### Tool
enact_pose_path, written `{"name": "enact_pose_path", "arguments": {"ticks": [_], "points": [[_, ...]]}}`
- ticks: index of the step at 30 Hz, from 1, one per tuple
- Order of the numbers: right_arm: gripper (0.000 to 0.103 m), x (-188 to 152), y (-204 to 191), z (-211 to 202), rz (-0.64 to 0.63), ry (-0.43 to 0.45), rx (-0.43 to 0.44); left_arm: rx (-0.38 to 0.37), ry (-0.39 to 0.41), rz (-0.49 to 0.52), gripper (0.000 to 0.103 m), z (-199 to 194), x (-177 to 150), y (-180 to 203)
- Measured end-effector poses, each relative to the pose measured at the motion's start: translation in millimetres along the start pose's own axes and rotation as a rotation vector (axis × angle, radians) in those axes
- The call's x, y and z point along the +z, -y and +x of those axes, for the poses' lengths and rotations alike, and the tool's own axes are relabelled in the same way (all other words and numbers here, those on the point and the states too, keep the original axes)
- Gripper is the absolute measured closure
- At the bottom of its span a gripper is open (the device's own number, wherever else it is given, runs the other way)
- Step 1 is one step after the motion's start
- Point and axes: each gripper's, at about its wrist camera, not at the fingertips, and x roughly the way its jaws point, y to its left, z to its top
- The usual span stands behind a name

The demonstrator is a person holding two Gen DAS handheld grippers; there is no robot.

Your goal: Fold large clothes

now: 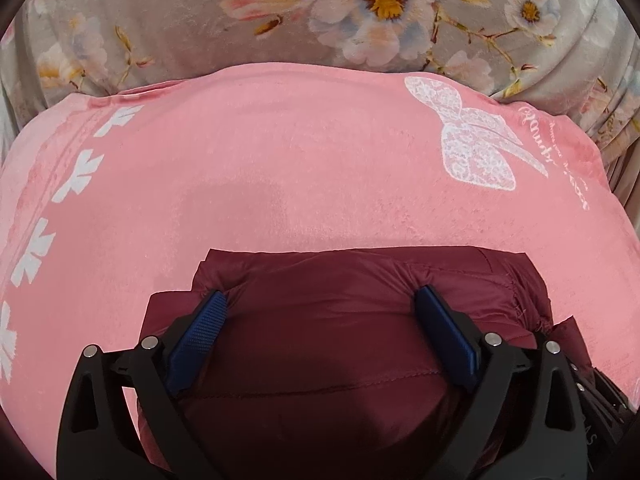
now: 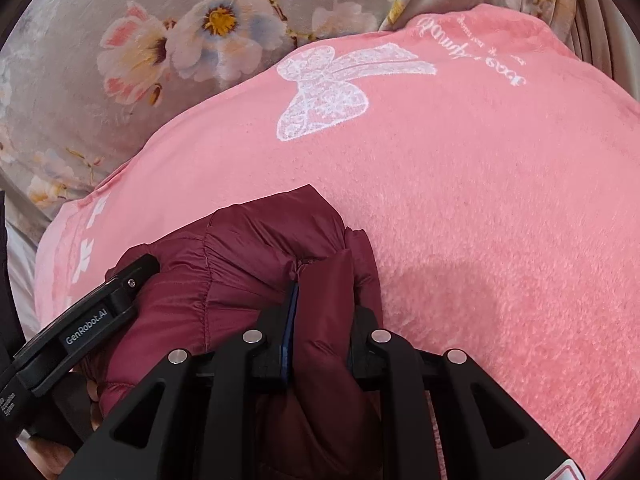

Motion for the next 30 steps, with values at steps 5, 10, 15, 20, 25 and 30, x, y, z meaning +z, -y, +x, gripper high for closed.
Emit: {"name": "enact_pose_path", "arguments": {"ticks": [5,10,15,20,25,30], "points": [[0.089,-1.9,1.0,0.1,0.002,0.014,0.004,0.018,0.020,0.014,0.009,2.0,-3.7,3.3],[0.089,-3.1,6.1,0.8,0.027,0.018,0.032,0.038,0.034,0.024,0.008,4.9,-5.9,6.8],[0.087,-1.5,24.3,-6.6,0.122,0.015,0.114,0.052,0.032,0.038,0.008,6.2,-6.7,9.0],[0.077,7.3,10.2,-65.8,0.035,0.130,-0.021,0.033,0.020,0.038,0.008,-6.4,-4.5,0.9],[0.081,21.9,-37.6,-90.9,-0.205,0.166,-0.089,0.063,0.040,0.002,0.008,-46.0,2.9,-17.6],[0.091,9.5,-60.0,-30.3,-0.319,0.020,-0.092,0.126,0.002,-0.020,0.008,-33.7,-0.8,-26.6]]}}
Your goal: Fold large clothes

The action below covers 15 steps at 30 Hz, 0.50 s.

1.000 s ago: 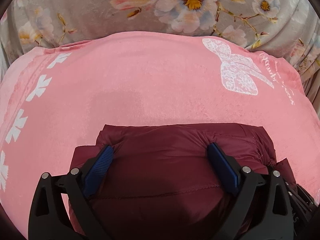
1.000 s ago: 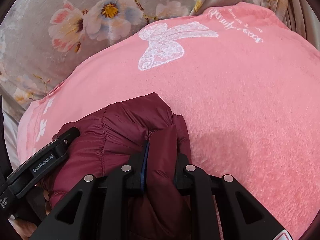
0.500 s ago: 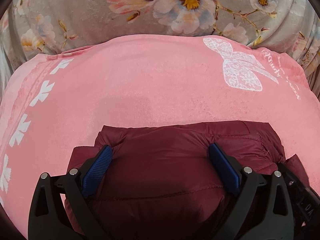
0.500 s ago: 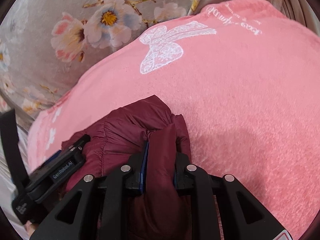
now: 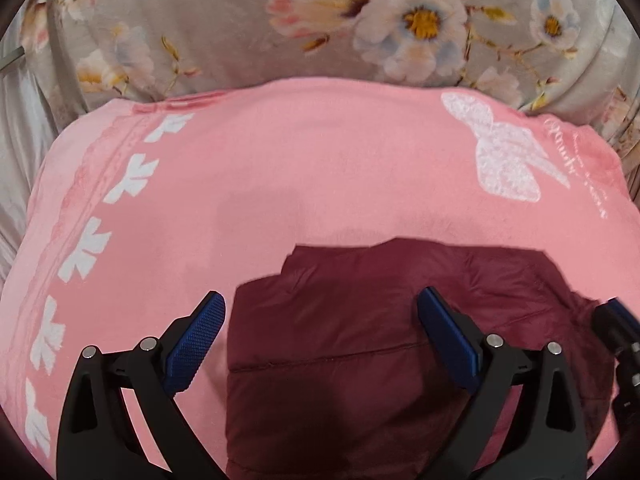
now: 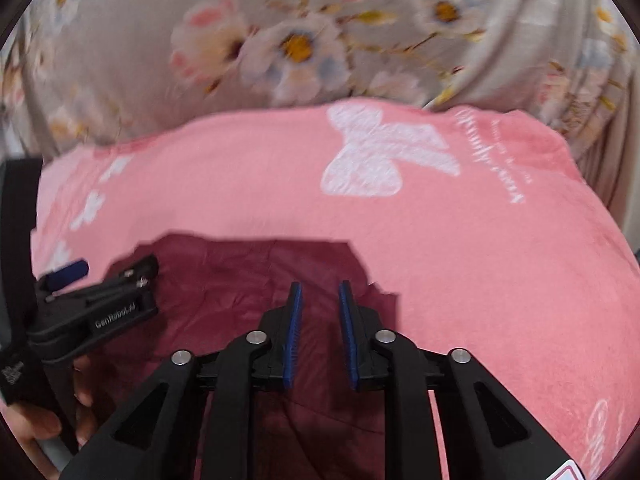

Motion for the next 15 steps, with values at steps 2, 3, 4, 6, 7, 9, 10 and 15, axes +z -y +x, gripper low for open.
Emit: {"name": "enact_pose_path", "arguments": {"ticks": [2,3,4,6,7,9,10,15], "points": [[0.092,-10.2,-0.1,15.6,0.002,-0.014,-0.013,0.002,-0.003,-0.002,0.008,7.4,-5.5,2.0],[0.093,-14.6,0.0,16.0,0.000,-0.003,-0.021,-0.001,0.000,-0.007,0.008,9.3,-7.1,2.5],[0.093,-17.3,0.0,17.1,-0.001,0.007,-0.030,-0.003,0.000,-0.012,0.007,11.0,-7.9,2.9],[0.093,-20.2,0.8,18.2,0.005,0.017,-0.032,-0.002,0.000,-0.013,0.006,14.5,-9.5,4.6],[0.094,-22.9,2.1,18.7,0.012,0.023,-0.031,-0.004,0.001,-0.013,0.006,16.1,-10.8,5.3],[0.094,-27.1,4.5,21.0,0.026,0.032,-0.024,-0.008,0.005,-0.015,0.006,17.5,-12.6,6.0],[0.094,-29.4,6.5,21.9,0.036,0.037,-0.018,-0.010,0.006,-0.017,0.006,18.3,-13.4,5.8],[0.094,-31.5,9.7,25.2,0.057,0.040,0.003,-0.012,0.010,-0.016,0.005,22.9,-15.7,7.0]]}}
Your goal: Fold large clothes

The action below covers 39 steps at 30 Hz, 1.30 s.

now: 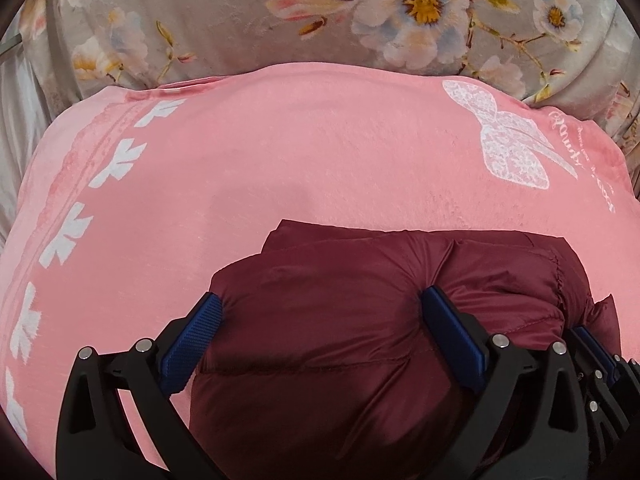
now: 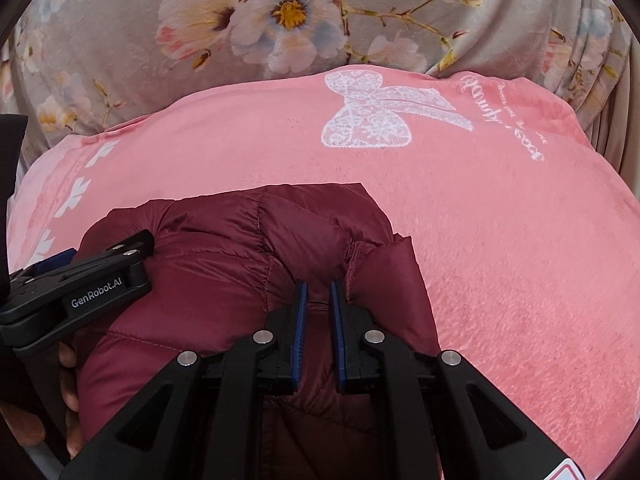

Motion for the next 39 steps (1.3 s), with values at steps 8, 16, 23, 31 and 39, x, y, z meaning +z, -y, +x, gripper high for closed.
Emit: {"name": "enact_pose_path", "arguments": {"ticks": [8,16,23,31,39], "points": [[0.094,-1.6,2.7,1.3,0.014,0.003,0.014,0.008,0.006,0.005,0.005,2.0,-2.6,2.3],[0.093,-1.8,6.3,2.7,0.038,0.003,0.042,0.019,0.009,0.007,0.005,5.3,-2.4,3.7],[0.092,-2.8,27.5,-7.8,0.138,-0.020,0.132,-0.035,-0.026,-0.017,0.005,4.1,-0.5,-5.9],[0.046,-49.6,79.2,-75.8,0.287,-0.089,0.199,-0.276,-0.166,-0.202,0.005,-46.3,-29.5,-63.7],[0.041,-91.2,90.2,-58.2,0.467,-0.235,0.400,-0.482,-0.325,-0.396,0.005,-40.8,-83.9,-97.4]]}}
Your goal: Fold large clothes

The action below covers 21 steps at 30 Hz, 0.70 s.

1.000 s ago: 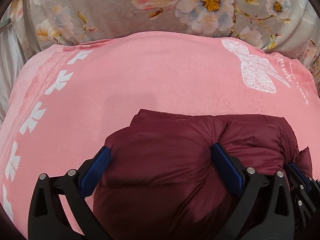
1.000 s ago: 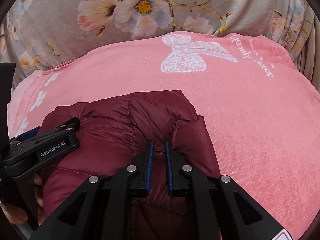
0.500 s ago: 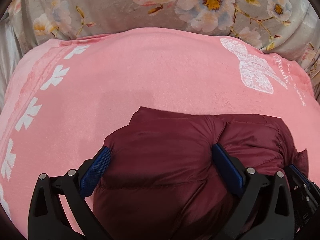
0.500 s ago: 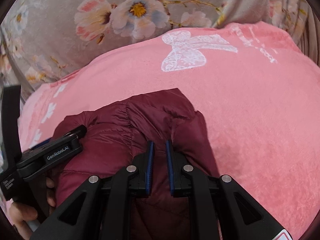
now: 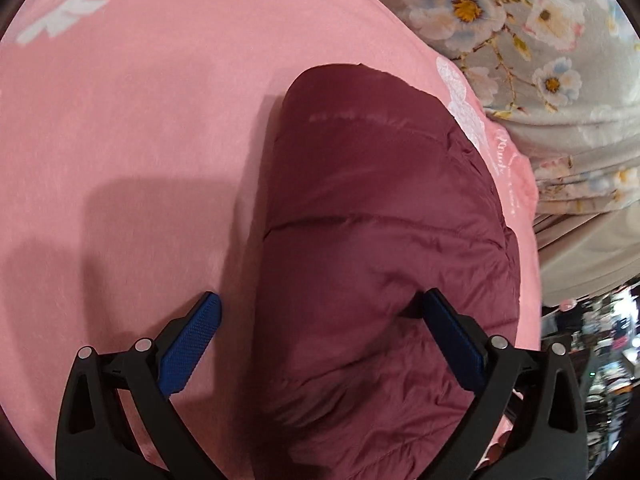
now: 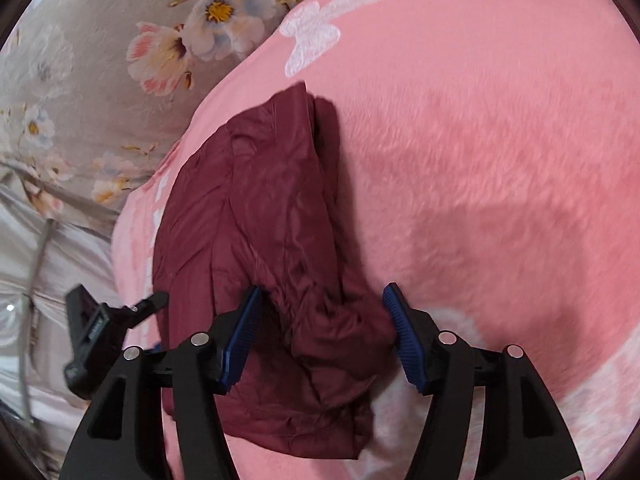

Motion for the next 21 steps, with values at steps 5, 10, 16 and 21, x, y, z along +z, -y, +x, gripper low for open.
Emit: {"name": "enact_pose_path", "arguments": {"ticks": [5,10,16,21], "points": [[0.087,-19.6,-19.9,-21.5,-0.018,0.057,0.008,-0.042,-0.021,-0.004,0.006,-12.4,-9.0,3.2],[0.088,-54.0,-32.6,-38.9,-0.092,0.064,-0.016,0.012,0.023,0.067,0.006,-32.9,-14.4,10.8],[0.079,-58.4,-20.1,-31.2,-0.088,0.064,-0.046,0.022,-0.033,0.069,0.006,-12.6,-19.9,8.5],[0.036,-30.7,-26.3,-35.2,-0.127,0.123,-0.132,0.024,-0.026,0.078,0.005,-8.1,-11.9,12.1]]}}
